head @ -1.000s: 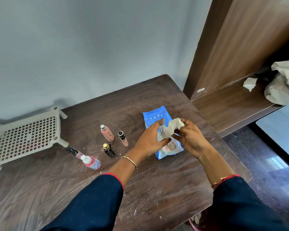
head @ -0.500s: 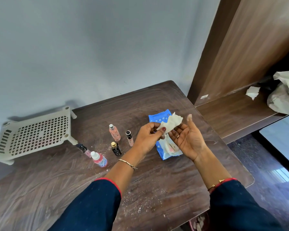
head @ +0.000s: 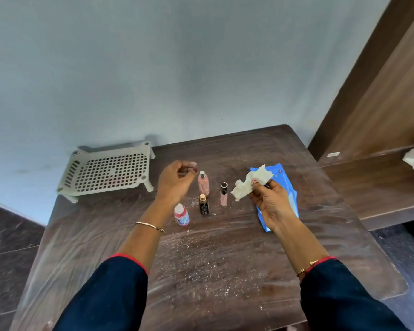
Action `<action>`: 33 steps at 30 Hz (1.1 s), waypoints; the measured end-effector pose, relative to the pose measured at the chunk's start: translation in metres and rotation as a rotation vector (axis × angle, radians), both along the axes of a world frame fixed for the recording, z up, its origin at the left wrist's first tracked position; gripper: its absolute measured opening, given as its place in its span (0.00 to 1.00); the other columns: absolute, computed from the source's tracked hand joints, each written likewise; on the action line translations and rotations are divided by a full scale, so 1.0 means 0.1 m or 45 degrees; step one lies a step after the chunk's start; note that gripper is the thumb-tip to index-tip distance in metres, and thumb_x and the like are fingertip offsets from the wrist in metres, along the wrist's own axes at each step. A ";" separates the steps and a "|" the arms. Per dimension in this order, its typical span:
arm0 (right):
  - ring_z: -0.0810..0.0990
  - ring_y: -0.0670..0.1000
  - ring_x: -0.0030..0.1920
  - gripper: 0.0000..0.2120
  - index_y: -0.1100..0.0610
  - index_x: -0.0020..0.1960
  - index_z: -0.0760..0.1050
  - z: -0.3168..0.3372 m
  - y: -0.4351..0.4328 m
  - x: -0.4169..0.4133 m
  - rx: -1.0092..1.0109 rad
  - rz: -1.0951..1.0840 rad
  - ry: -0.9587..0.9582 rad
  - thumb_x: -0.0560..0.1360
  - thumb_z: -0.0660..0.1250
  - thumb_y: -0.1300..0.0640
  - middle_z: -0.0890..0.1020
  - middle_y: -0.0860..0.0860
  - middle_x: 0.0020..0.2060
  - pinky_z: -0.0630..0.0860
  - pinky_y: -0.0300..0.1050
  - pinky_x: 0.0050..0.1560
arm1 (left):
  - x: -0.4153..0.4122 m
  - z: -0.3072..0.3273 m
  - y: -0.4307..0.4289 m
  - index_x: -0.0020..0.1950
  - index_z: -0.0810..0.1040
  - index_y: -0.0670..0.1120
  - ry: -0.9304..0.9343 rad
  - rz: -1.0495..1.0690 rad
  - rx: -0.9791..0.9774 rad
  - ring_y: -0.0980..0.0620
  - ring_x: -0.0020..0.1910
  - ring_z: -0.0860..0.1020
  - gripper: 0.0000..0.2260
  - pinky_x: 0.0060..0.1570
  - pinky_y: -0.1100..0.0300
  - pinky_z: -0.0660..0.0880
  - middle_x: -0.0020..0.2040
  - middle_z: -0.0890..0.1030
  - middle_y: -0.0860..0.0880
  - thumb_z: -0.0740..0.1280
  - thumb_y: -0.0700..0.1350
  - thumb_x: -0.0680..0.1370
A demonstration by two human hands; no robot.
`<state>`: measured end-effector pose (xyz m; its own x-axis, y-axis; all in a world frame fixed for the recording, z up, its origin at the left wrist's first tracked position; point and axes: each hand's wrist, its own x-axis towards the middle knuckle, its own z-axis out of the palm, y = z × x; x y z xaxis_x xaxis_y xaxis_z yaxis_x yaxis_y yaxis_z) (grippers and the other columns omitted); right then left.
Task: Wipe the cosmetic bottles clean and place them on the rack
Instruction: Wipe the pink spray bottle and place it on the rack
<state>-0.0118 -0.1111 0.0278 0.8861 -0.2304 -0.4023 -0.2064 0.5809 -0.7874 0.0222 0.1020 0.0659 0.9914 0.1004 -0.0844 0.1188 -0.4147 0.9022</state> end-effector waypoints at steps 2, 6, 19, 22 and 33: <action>0.83 0.48 0.41 0.05 0.59 0.50 0.76 -0.02 0.14 -0.01 -0.088 0.015 0.004 0.77 0.64 0.67 0.82 0.53 0.44 0.80 0.38 0.37 | -0.01 0.02 0.18 0.53 0.79 0.48 -0.024 0.025 0.136 0.62 0.43 0.77 0.07 0.41 0.74 0.72 0.46 0.80 0.55 0.69 0.41 0.76; 0.82 0.49 0.43 0.07 0.60 0.52 0.76 -0.08 0.41 -0.05 -0.269 0.089 -0.028 0.75 0.66 0.68 0.83 0.52 0.42 0.82 0.40 0.41 | -0.15 -0.07 0.43 0.51 0.80 0.49 0.002 -0.020 0.304 0.63 0.41 0.77 0.08 0.37 0.75 0.71 0.44 0.80 0.57 0.71 0.40 0.74; 0.80 0.44 0.41 0.08 0.55 0.48 0.76 -0.23 1.11 -0.10 -1.155 0.354 -0.309 0.72 0.70 0.65 0.82 0.48 0.42 0.75 0.31 0.44 | -0.44 -0.37 0.66 0.52 0.84 0.50 -0.019 -0.040 0.589 0.52 0.48 0.78 0.09 0.52 0.56 0.77 0.51 0.79 0.53 0.71 0.41 0.74; 0.77 0.47 0.41 0.08 0.58 0.44 0.76 -0.22 1.26 -0.07 -1.429 0.477 -0.494 0.70 0.67 0.70 0.79 0.49 0.41 0.71 0.29 0.41 | -0.47 -0.38 0.66 0.52 0.84 0.49 -0.050 -0.047 0.611 0.53 0.48 0.76 0.08 0.51 0.58 0.74 0.51 0.77 0.54 0.71 0.42 0.75; 0.80 0.48 0.48 0.11 0.61 0.48 0.82 -0.52 1.36 -0.17 -1.745 0.522 -0.766 0.69 0.69 0.71 0.81 0.51 0.50 0.75 0.37 0.49 | -0.43 -0.40 0.72 0.49 0.84 0.55 -0.045 -0.144 0.652 0.57 0.47 0.79 0.06 0.49 0.59 0.76 0.50 0.82 0.55 0.71 0.50 0.74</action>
<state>-0.0292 0.0252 -0.0238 0.9263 0.1786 0.3319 0.3651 -0.6435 -0.6727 -0.0207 0.1738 0.0263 0.9998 0.0121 -0.0186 0.0207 -0.8123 0.5829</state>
